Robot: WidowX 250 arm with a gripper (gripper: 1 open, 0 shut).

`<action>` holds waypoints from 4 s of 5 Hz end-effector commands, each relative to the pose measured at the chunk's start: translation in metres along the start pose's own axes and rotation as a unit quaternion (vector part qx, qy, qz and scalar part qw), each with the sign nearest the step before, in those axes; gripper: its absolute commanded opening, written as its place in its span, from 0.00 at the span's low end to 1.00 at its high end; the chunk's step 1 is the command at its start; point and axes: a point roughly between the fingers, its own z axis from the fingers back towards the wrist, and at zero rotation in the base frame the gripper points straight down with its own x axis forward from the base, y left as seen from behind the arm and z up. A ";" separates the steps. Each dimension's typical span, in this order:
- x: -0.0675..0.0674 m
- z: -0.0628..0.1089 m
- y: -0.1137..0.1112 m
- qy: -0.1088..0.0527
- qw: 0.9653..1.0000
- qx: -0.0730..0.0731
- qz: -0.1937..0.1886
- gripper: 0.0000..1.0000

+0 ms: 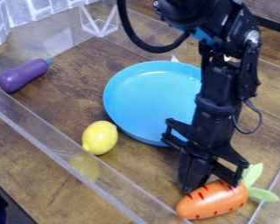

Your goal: Move the carrot to the right side

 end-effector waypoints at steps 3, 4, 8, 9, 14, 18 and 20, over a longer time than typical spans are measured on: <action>-0.013 0.008 0.008 -0.014 0.999 0.005 -0.033 0.00; -0.015 0.009 0.006 -0.011 0.998 0.007 -0.053 0.00; -0.016 0.012 0.010 -0.009 0.998 -0.004 -0.063 0.00; -0.020 0.009 0.017 -0.011 0.999 -0.013 -0.045 0.00; -0.007 0.007 0.004 -0.021 0.998 -0.024 -0.057 0.00; -0.023 0.016 -0.002 -0.012 0.994 -0.008 -0.113 0.00; -0.019 0.028 -0.018 -0.007 0.989 0.002 -0.145 0.00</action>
